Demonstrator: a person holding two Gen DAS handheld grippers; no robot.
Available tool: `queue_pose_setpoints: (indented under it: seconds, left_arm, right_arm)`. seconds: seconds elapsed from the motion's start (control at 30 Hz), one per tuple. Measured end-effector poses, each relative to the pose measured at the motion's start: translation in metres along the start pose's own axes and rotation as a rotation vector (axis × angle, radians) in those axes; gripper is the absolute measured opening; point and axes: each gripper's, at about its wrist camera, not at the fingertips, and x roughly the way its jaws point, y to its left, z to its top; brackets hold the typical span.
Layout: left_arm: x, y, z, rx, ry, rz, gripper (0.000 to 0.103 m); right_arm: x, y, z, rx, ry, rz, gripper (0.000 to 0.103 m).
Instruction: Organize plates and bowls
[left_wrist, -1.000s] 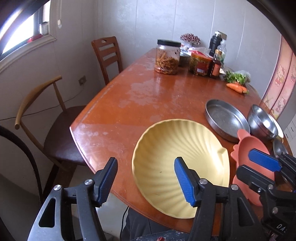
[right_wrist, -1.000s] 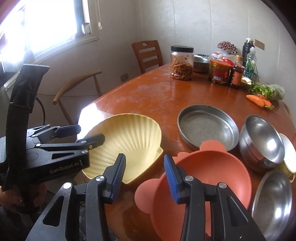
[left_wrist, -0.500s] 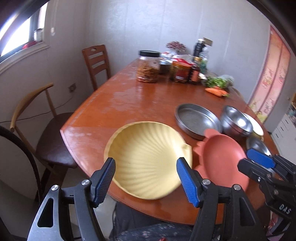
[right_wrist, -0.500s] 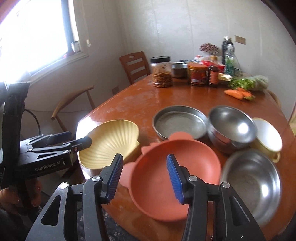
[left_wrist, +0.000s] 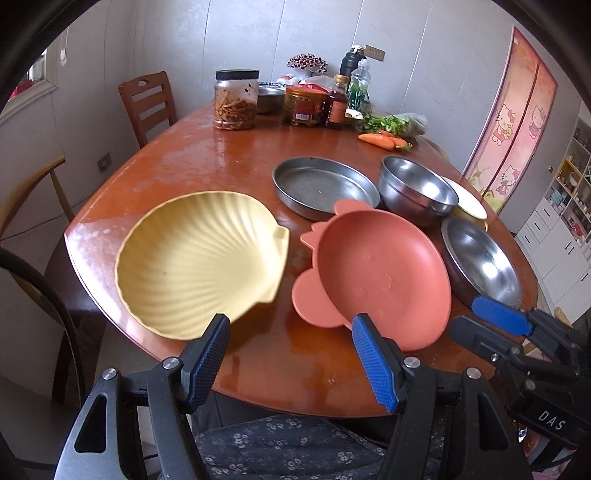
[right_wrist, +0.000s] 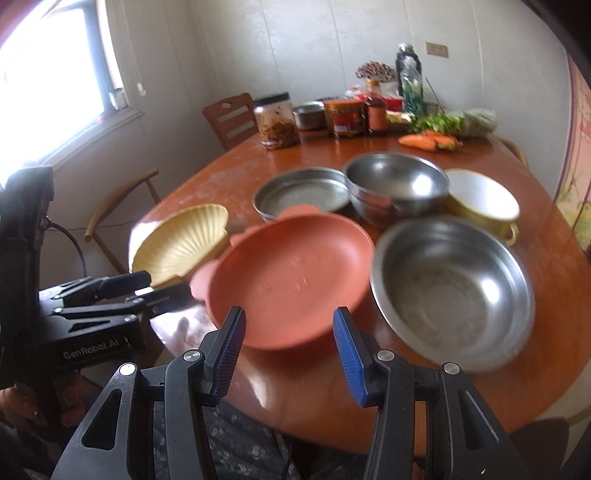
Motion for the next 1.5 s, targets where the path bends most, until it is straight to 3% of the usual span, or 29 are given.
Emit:
queue_pose_setpoints:
  seconds: [0.4, 0.73, 0.87, 0.93, 1.5]
  left_arm:
    - [0.018, 0.004, 0.005, -0.102, 0.055, -0.044, 0.068]
    - [0.034, -0.008, 0.005, -0.107, 0.096, -0.071, 0.064]
    - [0.038, -0.012, 0.008, -0.099, 0.082, -0.077, 0.052]
    - [0.040, -0.016, 0.008, -0.084, 0.077, -0.070, 0.048]
    - [0.008, -0.016, 0.003, -0.043, 0.007, -0.033, 0.048]
  right_arm:
    - [0.014, -0.015, -0.006, 0.132, 0.013, 0.007, 0.051]
    - [0.041, -0.026, -0.002, 0.184, 0.036, 0.018, 0.051]
    - [0.046, -0.027, -0.002, 0.169, 0.017, 0.007, 0.050]
    - [0.048, -0.026, -0.002, 0.152, 0.012, -0.003, 0.045]
    - [0.030, -0.010, 0.000, 0.082, -0.046, 0.018, 0.041]
